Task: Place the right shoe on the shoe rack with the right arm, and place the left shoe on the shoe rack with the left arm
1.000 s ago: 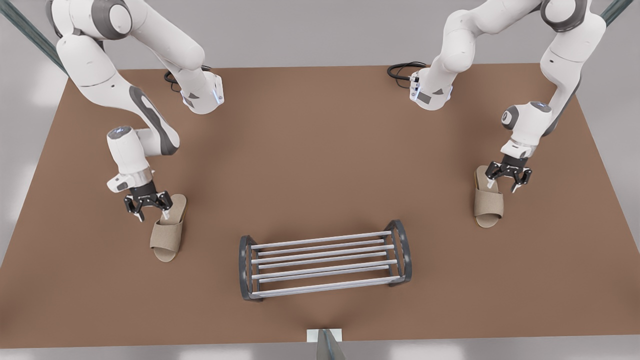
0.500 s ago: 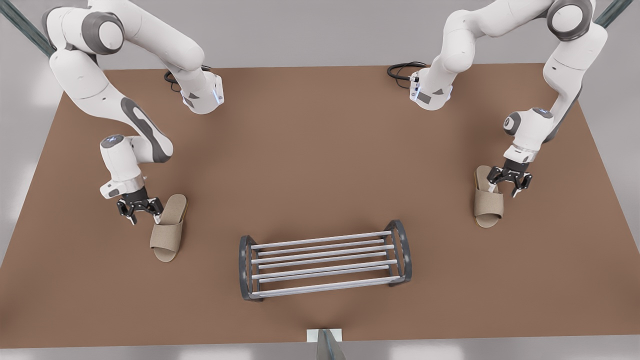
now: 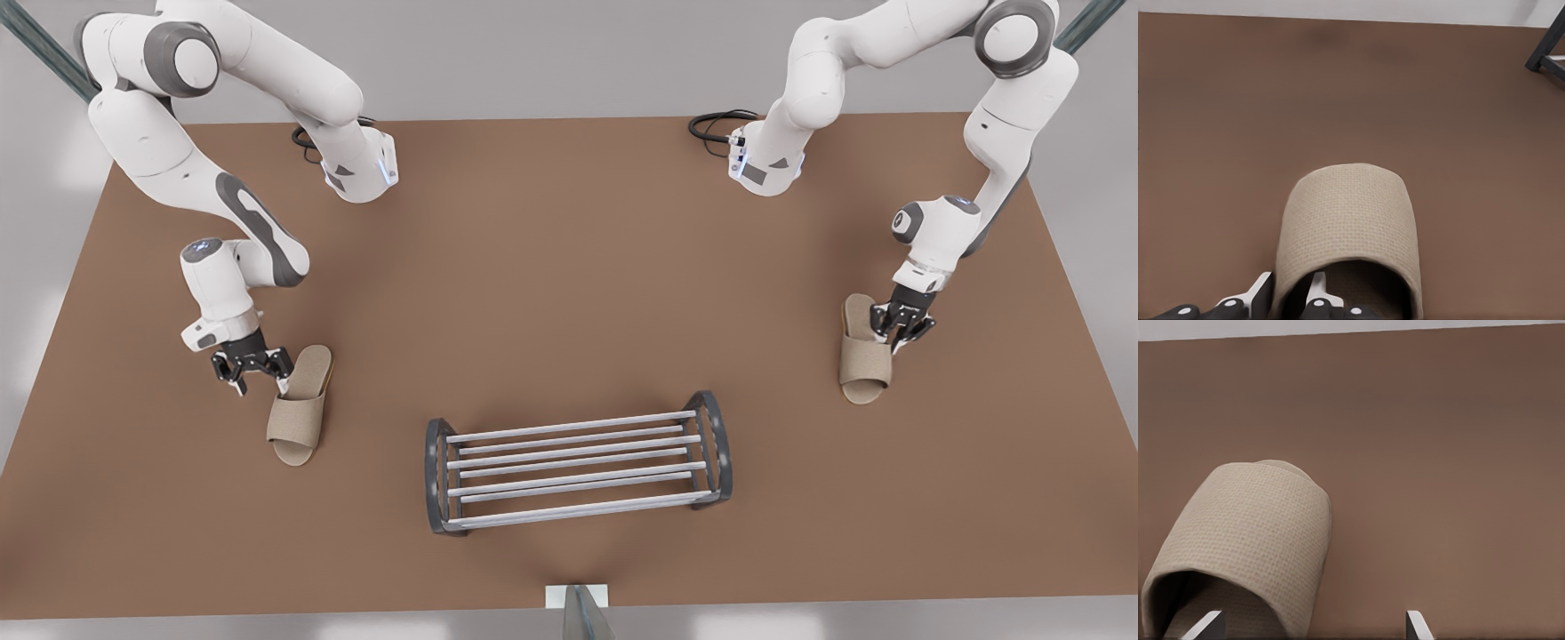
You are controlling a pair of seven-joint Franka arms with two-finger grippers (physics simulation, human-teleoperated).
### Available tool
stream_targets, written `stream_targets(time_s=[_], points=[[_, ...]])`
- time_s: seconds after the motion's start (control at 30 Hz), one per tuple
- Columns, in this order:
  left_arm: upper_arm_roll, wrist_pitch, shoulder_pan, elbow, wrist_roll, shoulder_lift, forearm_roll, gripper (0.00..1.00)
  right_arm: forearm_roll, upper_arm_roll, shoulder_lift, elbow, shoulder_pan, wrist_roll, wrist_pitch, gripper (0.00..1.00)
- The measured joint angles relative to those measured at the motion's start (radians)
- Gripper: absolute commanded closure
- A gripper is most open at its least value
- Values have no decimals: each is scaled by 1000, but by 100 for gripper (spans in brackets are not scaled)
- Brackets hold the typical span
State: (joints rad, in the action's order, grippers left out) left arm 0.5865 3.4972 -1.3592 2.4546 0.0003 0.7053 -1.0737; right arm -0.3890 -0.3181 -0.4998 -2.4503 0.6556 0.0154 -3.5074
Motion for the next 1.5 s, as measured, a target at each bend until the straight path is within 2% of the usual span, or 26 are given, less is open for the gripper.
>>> stream_targets(time_s=[0.07, 0.13, 0.5, 0.6, 0.77, 1.0, 1.13, 1.27, 1.4, 1.5], points=[[0, 1, -9, 0, 0, -1, 2, 74, 0, 0, -8, 1, -3, 2, 0, 0], [0, 3, -15, 0, 1, -1, 6, 79, 1, -1, -18, 5, -4, 4, 0, 0], [11, 3, -25, -1, -16, -13, 11, 79, 26, -13, -34, 11, -28, -5, 0, 0], [48, 0, -24, -5, -41, -49, 9, 79, 31, -13, -39, 14, -37, -12, 0, 0], [259, -95, -28, -86, -135, -137, 9, 79, 33, -12, -49, 31, -50, -26, 0, 0], [636, -444, 13, -293, -350, -135, 9, 79, 33, -10, -88, 77, -48, -40, 0, 0], [743, -699, 155, -460, -491, -136, 32, 79, 33, -10, -98, 85, -44, -45, 0, 0], [769, -957, 360, -621, -633, -136, 55, 79, 33, -11, -99, 91, -43, -54, 0, 0], [736, -1166, 579, -746, -773, -134, 60, 79, 33, -11, -101, 92, -43, -66, 0, 19], [638, -1283, 767, -830, -874, -135, 59, 79, 33, -11, -101, 92, -39, -74, 0, 47]])
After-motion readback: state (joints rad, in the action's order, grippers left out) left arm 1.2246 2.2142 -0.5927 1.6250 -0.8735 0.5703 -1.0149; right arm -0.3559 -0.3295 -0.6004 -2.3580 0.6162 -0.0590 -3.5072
